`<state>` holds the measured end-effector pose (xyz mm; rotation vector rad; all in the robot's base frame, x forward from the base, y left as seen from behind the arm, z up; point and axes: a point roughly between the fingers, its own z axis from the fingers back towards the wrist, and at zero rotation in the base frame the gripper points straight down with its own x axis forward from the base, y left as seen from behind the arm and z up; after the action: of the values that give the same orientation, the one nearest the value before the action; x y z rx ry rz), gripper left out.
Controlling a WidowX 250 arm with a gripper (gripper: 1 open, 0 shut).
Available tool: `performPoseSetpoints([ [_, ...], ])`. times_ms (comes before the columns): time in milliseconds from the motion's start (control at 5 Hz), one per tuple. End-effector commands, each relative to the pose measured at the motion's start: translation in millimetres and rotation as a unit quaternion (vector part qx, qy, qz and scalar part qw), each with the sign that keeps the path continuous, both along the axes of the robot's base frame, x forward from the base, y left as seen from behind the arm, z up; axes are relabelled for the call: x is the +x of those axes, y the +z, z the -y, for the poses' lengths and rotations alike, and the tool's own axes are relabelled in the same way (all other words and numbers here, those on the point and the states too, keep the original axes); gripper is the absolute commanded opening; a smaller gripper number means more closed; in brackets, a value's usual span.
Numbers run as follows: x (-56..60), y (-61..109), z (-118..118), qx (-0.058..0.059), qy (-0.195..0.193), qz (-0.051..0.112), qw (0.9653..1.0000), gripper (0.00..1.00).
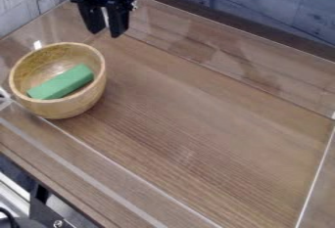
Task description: Put green stick into wooden bowl
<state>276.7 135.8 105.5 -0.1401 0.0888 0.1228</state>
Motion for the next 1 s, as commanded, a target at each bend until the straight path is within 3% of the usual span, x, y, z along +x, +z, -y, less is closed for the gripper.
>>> performPoseSetpoints([
  [0, -2.1, 18.9, 1, 0.006, 0.011, 0.022, 0.9997, 1.0],
  [400, -9.1, 18.4, 17, -0.001, -0.027, 0.032, 0.9991, 1.0],
  [800, 0.0, 7.1, 32, -0.002, -0.064, 0.044, 0.997, 1.0],
])
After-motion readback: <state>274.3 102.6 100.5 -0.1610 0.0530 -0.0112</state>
